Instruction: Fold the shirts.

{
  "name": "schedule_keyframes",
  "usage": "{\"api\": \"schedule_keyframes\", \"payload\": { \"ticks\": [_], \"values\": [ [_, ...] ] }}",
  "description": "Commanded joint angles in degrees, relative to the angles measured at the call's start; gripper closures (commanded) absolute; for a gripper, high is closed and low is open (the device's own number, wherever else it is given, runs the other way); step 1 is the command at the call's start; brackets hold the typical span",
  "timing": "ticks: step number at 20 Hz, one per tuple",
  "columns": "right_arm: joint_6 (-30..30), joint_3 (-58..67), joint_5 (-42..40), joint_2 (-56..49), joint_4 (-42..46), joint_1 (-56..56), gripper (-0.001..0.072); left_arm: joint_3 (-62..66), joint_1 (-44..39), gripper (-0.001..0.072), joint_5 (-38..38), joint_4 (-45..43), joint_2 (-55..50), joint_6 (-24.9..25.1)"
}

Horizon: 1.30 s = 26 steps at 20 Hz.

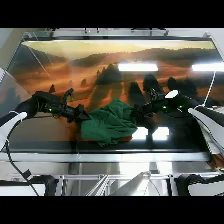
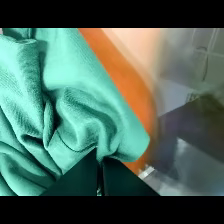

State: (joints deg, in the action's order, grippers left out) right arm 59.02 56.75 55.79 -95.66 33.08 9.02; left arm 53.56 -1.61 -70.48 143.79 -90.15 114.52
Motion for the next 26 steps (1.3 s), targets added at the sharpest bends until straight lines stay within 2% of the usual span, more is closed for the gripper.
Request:
{"api": "schedule_keyframes", "payload": {
  "ticks": [1,5,9,12,14,19,24,26],
  "values": [
    [-3.1,2.9,3.2,4.3,-3.8,-2.6,0.0689,5.6,2.1,0.07,-6.5,-0.2,1.7,-0.2],
    [-2.7,9.5,2.8,22.5,-4.9,-15.1,0.069,14.4,11.1,0.07,-10.5,-0.2,13.3,-2.6],
    [-2.7,15.3,0.9,43.4,-9.7,-29.5,0.069,23.8,20.3,0.0699,-10.4,-0.2,26.1,-3.1],
    [-1.9,15.6,2.2,53.9,-9.8,-34.2,0.069,27.8,23.1,0.0698,-7.8,-0.3,33.6,-3.1],
    [0.4,15.6,4.3,56.9,-9.8,-34.1,0.0689,27.3,23.3,0.0697,-5.2,-0.2,37.5,-3.1],
    [0.4,15.6,4.3,58.3,-10.8,-34.2,0.0689,24.2,23.3,0.0695,-2.5,-0.2,42.9,-3.1],
    [-0.3,15.6,3.5,54.8,-11.3,-34.1,0.0688,24.2,23.3,0.0689,3.2,-0.2,41.9,-3.1],
    [-0.3,15.4,5.6,50.1,-11.2,-32.5,0.0688,24.2,21.5,0.0689,1.8,-0.3,38.2,-3.1]
  ]
}}
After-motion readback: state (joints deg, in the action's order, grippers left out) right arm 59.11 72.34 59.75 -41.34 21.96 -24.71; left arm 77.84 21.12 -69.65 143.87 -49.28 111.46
